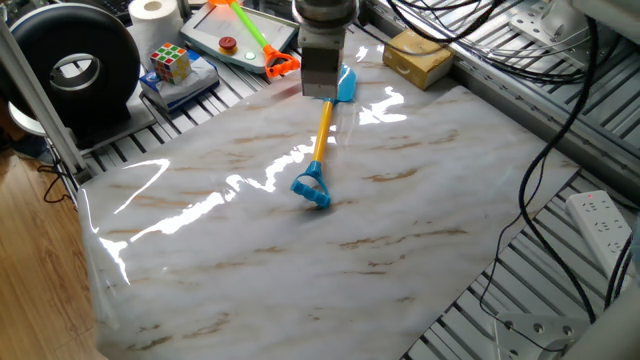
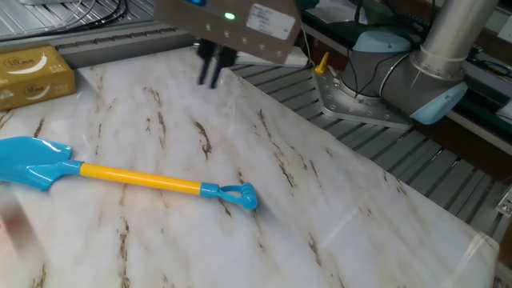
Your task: Use a shovel to scoop up an object
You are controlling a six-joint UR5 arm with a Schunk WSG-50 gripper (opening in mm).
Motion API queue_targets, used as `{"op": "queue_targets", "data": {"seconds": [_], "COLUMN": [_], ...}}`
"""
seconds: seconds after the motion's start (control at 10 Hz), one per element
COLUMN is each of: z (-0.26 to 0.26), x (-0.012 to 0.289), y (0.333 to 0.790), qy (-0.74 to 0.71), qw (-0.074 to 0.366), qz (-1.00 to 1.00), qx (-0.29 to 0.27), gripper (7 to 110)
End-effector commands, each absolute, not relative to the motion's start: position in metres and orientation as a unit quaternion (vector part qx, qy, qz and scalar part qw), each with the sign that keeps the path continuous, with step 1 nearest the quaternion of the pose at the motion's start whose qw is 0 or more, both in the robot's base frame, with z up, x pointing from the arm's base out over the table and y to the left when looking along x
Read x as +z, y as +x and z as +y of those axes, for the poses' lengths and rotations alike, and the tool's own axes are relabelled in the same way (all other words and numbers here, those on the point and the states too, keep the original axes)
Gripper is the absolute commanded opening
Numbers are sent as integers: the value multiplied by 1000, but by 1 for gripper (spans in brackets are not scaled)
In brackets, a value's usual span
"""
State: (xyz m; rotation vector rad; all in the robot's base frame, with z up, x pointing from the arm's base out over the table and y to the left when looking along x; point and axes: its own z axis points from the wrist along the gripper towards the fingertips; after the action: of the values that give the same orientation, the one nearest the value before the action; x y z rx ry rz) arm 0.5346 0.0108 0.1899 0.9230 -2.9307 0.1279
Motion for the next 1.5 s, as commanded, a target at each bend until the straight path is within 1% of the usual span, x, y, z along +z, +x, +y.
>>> {"op": "queue_targets", "data": {"seconds": [0.0, 0.1, 0.3, 0.4, 0.5, 0.6, 0.7, 0.8, 0.9, 1.0, 1.1, 1.2, 1.4], "z": [4, -2, 6, 5, 18, 38, 31, 1, -7, 0, -2, 2, 8], "x": [225, 235, 233, 232, 228, 227, 228, 230, 231, 230, 230, 230, 229], "y": [489, 484, 486, 496, 513, 515, 513, 522, 526, 523, 521, 520, 528], "qy": [186, 178, 178, 194, 240, 254, 227, 187, 166, 163, 180, 201, 227], "qw": [108, 110, 103, 84, 47, 35, 41, 35, 28, 30, 37, 38, 23], "qz": [-976, -976, -978, -976, -969, -966, -973, -979, -982, -984, -980, -977, -972], "qx": [42, 60, 46, 49, 29, -10, 4, 68, 86, 71, 74, 65, 55], "gripper": [7, 7, 7, 7, 7, 7, 7, 7, 7, 7, 7, 7, 7]}}
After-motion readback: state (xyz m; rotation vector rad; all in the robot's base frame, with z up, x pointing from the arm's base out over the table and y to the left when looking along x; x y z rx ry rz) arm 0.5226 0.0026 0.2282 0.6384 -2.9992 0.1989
